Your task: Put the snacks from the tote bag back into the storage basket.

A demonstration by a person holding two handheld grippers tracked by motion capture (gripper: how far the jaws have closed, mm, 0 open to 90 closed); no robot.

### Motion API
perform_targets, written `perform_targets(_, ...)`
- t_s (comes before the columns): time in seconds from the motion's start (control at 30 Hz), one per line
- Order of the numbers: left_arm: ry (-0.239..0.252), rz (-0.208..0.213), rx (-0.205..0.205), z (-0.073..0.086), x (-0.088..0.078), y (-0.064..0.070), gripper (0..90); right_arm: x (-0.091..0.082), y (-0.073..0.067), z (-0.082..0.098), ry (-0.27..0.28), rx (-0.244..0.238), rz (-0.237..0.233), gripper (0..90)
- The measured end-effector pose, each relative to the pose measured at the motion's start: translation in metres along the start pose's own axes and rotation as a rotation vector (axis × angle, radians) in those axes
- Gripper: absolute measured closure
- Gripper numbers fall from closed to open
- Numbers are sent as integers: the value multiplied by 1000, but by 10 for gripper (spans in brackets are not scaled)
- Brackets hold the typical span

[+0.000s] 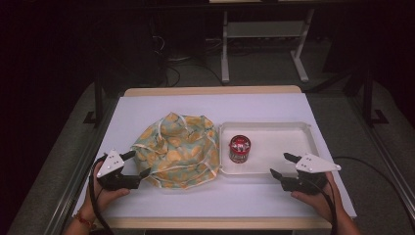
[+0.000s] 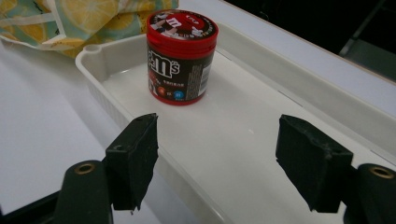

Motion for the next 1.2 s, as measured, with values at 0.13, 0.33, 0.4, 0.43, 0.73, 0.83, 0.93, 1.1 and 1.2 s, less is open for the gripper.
perform_targets(0.13,3,5,-14,3,-3,0,156,3,0,-3,11,-6,-6,290)
perform_targets(0.33,0,13,-29,9,-6,2,156,9,-1,-6,6,-13,-20,290)
perform_targets(0.4,-7,18,-26,11,-5,3,156,11,-2,-6,4,-12,-24,290)
perform_targets(0.43,-5,24,-30,11,-5,4,156,12,-2,-7,3,-17,-25,290)
perform_targets(0.73,6,43,-27,9,-2,7,156,10,-1,-5,-3,-15,-21,289)
perform_targets(0.83,9,44,-26,8,-3,7,156,9,0,-4,-1,-16,-18,289)
perform_targets(0.93,12,44,-21,7,-2,8,156,9,0,-4,-2,-16,-17,289)
perform_targets(1.1,14,47,-22,6,-2,8,156,9,0,-3,-6,-11,-17,289)
perform_targets(1.2,14,45,-17,6,-1,8,156,9,0,-3,-9,-13,-16,289)
Point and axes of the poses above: each handheld gripper's, and its own axes: x roughly forward along the jaws, z roughly out of its underside, y roughly to its right, the point moved 9 cm from there along x, roughly forward along the jaws, and after that the axes turned 4 degrees about x, right-handed, at the moved point
